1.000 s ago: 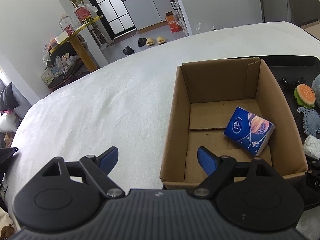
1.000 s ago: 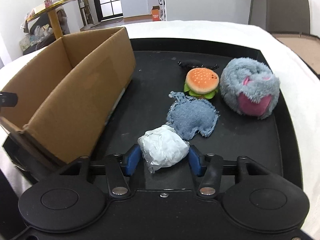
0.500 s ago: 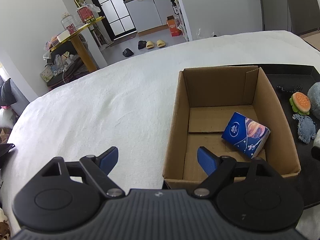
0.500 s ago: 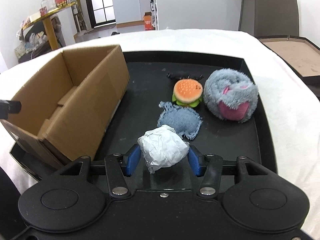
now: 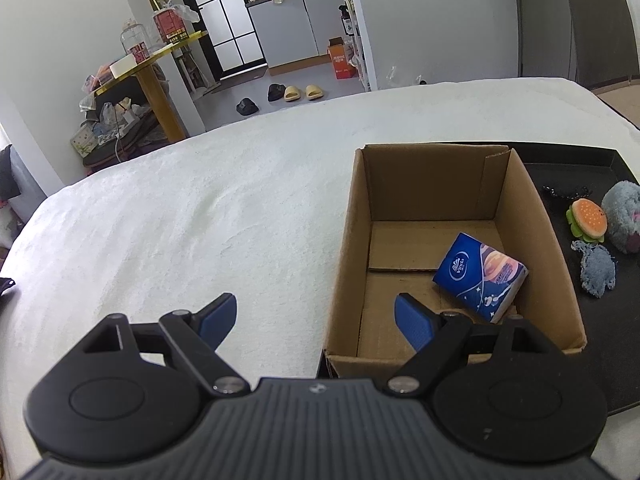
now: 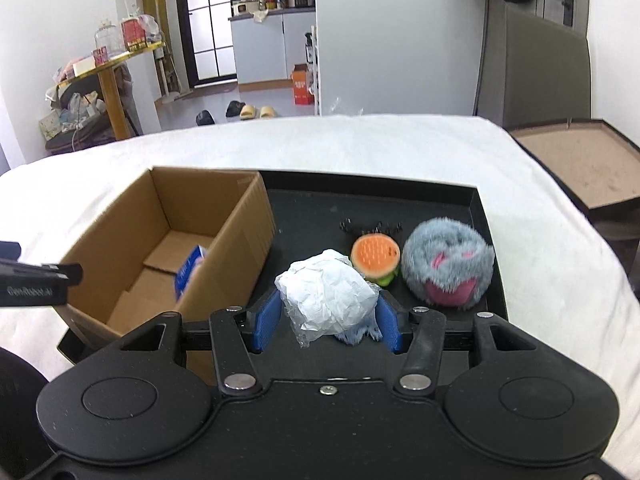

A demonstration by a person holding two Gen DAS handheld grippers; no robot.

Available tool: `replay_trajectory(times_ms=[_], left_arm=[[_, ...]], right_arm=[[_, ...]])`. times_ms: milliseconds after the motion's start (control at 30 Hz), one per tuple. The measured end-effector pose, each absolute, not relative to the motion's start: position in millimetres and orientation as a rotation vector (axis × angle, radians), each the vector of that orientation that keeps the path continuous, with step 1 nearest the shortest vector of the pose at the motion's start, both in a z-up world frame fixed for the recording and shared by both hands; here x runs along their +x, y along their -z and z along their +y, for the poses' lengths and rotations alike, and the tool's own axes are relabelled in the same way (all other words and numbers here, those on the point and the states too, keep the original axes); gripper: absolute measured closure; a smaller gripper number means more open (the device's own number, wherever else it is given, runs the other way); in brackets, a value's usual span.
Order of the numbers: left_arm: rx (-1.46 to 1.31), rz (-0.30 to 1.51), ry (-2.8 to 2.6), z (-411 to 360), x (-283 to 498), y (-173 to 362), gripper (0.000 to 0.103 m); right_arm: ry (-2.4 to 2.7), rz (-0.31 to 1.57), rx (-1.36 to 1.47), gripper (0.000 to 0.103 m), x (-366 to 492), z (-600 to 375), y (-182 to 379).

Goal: Organize soft objects
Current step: 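Lift the white cloth into the box and open the right gripper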

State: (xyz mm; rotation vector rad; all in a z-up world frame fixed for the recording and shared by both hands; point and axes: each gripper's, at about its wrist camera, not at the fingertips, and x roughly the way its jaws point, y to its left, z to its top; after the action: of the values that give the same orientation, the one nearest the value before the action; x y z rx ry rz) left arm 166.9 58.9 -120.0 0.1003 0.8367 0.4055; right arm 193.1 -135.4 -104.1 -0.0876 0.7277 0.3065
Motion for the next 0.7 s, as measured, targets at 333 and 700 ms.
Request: replay_trajectory(times_ms=[333,700], left_arm=[[0.064,0.837,-0.388,63,165,118,0.018],[0.046,0.824,-0.379,64,162,116,0.021]], right_arm=[[-0.335,0.665,-0.091,0.052,191,-124,82],[-0.389,0.613,-0.100,0.052,192,-109,68]])
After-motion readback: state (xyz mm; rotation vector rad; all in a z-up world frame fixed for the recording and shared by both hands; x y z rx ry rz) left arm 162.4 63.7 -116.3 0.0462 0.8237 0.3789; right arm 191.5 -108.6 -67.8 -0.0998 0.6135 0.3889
